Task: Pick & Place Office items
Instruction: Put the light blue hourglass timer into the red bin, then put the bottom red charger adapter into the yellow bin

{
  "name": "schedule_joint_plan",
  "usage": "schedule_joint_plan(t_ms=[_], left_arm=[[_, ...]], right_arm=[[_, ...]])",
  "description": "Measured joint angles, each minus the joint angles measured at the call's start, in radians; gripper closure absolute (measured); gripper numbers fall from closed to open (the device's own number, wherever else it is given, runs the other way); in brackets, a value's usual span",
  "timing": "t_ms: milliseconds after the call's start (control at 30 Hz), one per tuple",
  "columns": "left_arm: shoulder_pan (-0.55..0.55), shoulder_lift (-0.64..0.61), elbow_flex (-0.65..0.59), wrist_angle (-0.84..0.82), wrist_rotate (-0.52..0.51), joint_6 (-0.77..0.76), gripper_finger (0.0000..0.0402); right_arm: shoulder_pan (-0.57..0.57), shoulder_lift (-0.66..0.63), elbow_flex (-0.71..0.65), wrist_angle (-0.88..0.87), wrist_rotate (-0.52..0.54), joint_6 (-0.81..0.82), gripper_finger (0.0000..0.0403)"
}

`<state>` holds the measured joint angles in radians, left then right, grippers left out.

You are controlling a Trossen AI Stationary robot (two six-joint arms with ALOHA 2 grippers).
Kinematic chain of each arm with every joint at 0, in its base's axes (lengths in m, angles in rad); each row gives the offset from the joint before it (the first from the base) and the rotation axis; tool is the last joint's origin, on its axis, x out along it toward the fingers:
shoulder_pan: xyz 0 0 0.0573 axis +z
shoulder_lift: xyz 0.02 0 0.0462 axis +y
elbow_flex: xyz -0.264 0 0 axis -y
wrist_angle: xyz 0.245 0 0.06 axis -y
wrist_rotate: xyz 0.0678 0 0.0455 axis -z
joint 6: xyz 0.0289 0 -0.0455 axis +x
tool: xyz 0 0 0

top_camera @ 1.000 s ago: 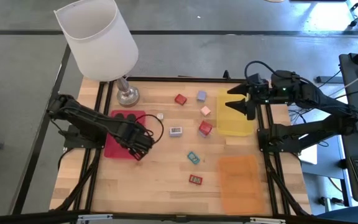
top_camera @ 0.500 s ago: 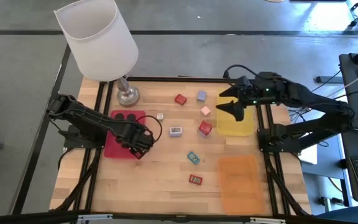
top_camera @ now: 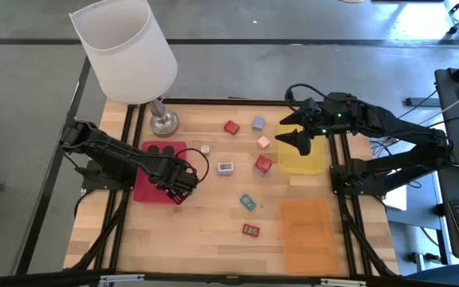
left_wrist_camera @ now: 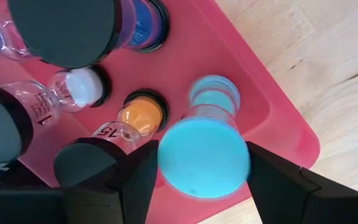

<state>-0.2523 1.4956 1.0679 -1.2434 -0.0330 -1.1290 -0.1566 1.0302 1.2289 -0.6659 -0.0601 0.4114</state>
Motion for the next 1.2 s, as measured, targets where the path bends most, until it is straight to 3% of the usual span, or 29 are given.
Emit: schedule_joint_plan(t_ms=[367, 733, 867, 1033, 1200], left_arm=[[0.001, 0.000, 0.022, -0.009, 0.001, 0.001, 0.0151], [0.002, 0.000, 0.201, -0.016, 0.010, 0.103, 0.0156], [0.002, 0.000, 0.283, -0.016, -0.095, 0.103, 0.0159], [0.001, 0.000, 0.387, -0.009, -0.315, 0.093, 0.0160], [-0.019, 0.000, 0.474, 0.014, -0.496, 0.097, 0.0160]], right_arm=[[0.000, 0.000, 0.000, 0.000, 0.000, 0.004, 0.0055], [0.000, 0.000, 0.000, 0.000, 0.000, 0.026, 0.0055], [0.000, 0.009, 0.000, 0.001, 0.000, 0.025, 0.0055], [0.022, 0.052, 0.000, -0.002, 0.001, -0.018, 0.0055], [0.068, 0.122, 0.000, 0.000, 0.065, -0.104, 0.0055]])
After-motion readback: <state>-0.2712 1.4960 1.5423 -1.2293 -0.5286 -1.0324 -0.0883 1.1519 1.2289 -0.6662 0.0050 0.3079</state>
